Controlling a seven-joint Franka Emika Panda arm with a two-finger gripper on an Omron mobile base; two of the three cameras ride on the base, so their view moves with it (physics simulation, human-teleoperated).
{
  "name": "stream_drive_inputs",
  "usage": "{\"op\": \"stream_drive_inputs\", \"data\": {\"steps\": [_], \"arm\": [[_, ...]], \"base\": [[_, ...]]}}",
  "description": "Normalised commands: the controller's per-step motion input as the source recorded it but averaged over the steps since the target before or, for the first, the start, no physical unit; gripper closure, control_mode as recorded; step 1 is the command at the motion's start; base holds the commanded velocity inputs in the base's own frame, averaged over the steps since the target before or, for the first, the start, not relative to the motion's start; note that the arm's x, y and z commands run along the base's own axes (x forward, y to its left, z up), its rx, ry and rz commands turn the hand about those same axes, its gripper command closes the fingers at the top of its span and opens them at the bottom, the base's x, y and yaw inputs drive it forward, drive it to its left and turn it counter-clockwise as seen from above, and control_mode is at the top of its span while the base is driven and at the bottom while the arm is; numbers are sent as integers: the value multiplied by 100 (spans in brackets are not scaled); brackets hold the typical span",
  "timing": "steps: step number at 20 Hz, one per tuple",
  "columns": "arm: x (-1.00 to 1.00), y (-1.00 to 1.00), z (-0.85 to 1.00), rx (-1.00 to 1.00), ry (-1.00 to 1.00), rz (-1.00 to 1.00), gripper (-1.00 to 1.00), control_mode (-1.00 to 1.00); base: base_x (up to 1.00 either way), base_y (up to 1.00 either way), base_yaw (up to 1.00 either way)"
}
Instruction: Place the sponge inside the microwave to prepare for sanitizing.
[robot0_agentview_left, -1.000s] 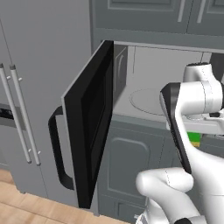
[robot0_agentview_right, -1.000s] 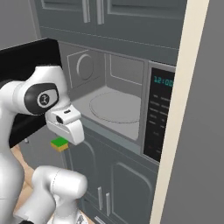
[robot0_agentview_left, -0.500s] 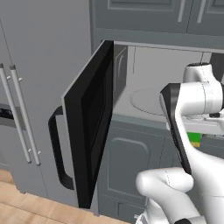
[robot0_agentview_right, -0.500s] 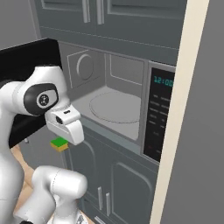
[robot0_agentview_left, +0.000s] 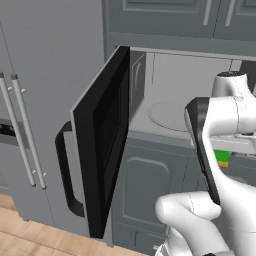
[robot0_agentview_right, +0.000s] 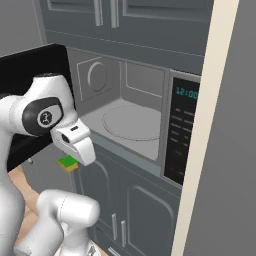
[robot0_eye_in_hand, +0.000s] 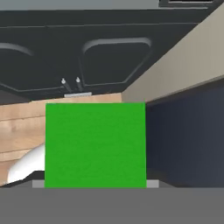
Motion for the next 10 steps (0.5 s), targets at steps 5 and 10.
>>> {"op": "stream_drive_inputs", "data": {"steps": [5,10], "arm": [[-4,-14,10,-12,-33,0,100,-100],[3,-33,28,-6,-32,0,100,-100]], "base": [[0,0,0],[0,0,0]]}}
